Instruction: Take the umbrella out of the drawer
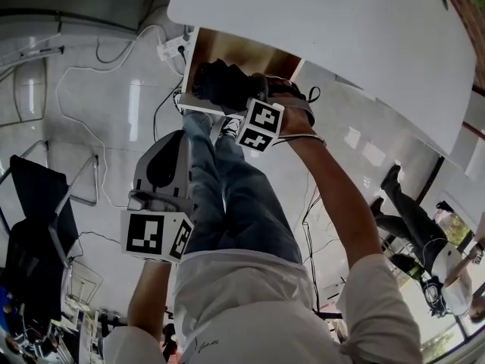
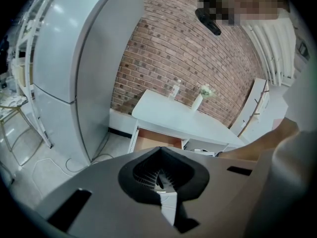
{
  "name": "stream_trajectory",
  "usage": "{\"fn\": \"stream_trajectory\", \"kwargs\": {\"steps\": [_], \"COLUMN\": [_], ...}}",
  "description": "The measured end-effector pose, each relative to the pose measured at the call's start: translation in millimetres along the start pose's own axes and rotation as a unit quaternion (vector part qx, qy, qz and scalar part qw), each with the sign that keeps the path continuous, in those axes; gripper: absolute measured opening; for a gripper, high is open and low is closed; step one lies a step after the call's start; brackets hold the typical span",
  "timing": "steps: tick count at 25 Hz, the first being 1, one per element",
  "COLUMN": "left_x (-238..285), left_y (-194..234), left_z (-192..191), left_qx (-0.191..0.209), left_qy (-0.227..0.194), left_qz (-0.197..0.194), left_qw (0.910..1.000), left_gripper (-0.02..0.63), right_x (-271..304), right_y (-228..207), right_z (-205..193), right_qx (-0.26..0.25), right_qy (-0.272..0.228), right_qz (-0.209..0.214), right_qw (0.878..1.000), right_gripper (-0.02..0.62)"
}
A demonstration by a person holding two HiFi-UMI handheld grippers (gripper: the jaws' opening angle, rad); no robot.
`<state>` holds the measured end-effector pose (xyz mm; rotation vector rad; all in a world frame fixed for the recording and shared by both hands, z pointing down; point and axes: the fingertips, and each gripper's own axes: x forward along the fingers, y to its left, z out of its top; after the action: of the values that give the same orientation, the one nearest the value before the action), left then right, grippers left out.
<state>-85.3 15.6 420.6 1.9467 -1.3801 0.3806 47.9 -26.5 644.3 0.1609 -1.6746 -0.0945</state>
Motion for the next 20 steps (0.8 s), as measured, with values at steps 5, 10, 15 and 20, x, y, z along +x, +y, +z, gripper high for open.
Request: {"fn": "stream_trajectory", "kwargs": {"steps": [5, 10, 15, 20], "left_x": [-7, -12, -14, -21], "left_y": [-8, -15, -25, -37], "left_z": [3, 7, 19, 28], "left_qx": [-0.001, -0.003, -0.008, -0.02], "left_qy": [-0.002, -0.009, -0.02, -0.032], "left_qz": [-0.006, -0.008, -0.007, -0.019], "left_qw": [1.0, 0.9999, 0.9997, 0.9991], "left_gripper": [0.017, 0.017, 0.017, 0.017], "right_x": [-11, -22, -32, -43], "right_y": [0, 1, -2, -2], "right_z": [-1, 1, -2, -4], "right_qx": [0.006, 0.014, 0.025, 0.029], "right_qy": [-0.003, -0.012, -0.019, -0.026], "right_qz": [-0.003, -0.007, -0.009, -0.015], "right_qw": [1.0, 1.0, 0.999, 0.999], "right_gripper": [0.262, 0.264, 0.264, 0.264]}}
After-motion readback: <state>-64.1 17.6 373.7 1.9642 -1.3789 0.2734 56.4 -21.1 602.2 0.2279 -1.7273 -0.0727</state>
